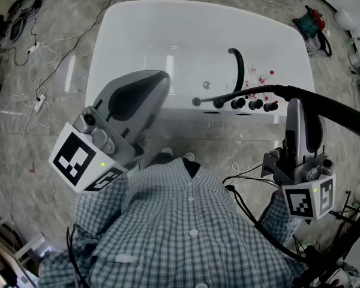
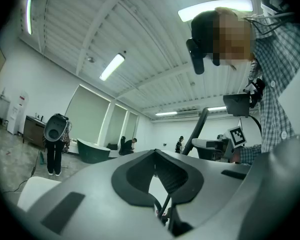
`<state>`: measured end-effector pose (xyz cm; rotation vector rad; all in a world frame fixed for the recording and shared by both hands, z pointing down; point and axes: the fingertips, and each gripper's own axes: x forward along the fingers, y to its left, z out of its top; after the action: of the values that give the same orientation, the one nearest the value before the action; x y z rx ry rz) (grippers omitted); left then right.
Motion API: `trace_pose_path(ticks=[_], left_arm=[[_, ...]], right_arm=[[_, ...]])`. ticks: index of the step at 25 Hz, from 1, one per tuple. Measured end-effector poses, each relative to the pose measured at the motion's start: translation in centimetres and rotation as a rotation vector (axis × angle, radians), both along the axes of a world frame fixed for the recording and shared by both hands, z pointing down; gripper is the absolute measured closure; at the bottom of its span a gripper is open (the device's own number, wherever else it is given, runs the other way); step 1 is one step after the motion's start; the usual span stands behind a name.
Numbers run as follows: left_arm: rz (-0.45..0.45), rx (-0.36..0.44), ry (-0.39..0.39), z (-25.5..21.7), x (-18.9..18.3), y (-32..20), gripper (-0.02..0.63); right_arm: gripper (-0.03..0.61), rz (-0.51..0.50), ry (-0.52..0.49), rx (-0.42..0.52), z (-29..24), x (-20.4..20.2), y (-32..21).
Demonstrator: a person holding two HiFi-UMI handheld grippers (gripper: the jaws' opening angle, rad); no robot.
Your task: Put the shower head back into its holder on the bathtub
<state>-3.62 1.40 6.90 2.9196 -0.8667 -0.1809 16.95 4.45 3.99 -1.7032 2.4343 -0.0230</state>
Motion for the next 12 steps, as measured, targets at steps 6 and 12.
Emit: trace_pose_path(ticks=[6,12], left_arm=[[-0.003,-0.004,0.001,0.12,-0.06,-0.02,0.606],[-0.004,-0.008,0.001,0.24,0.01,0.02,0.606]], right_arm=[[0.457,-0.004,-0.013,-0.003,0.11,0.02,0.0],[0.457,-0.01,-0.016,-0.005,0.14,-0.06,0.03]])
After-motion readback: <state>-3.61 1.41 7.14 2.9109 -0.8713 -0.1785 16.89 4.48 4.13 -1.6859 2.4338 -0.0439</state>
